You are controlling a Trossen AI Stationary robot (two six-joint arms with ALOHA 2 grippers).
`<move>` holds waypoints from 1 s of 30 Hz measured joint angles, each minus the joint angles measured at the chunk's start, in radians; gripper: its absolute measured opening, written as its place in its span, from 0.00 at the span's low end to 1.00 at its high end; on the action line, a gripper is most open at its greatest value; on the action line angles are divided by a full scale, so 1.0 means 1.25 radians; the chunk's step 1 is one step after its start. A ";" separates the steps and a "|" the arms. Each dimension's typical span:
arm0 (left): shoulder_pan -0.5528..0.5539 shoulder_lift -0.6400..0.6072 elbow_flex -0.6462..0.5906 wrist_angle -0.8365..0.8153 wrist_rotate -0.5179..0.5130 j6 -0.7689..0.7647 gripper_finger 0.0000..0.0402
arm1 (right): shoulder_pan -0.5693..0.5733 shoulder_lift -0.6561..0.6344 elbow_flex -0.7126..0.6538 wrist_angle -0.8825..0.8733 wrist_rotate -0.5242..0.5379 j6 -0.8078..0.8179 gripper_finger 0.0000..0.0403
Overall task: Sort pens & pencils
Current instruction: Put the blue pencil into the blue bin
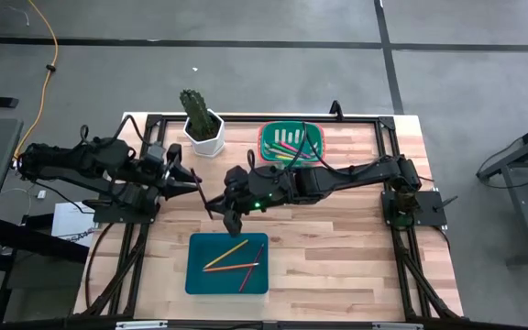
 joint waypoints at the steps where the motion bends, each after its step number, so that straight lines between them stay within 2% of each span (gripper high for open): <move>1: 0.000 0.000 0.000 -0.005 0.001 0.001 0.26 | 0.000 0.000 0.000 0.004 0.001 0.000 0.02; 21: 0.000 -0.001 0.000 -0.012 0.051 0.009 0.26 | -0.009 0.000 0.000 0.009 0.001 0.000 0.02; 30: 0.000 0.013 0.000 0.037 0.056 0.002 0.26 | -0.016 0.000 0.000 0.009 -0.016 0.002 0.02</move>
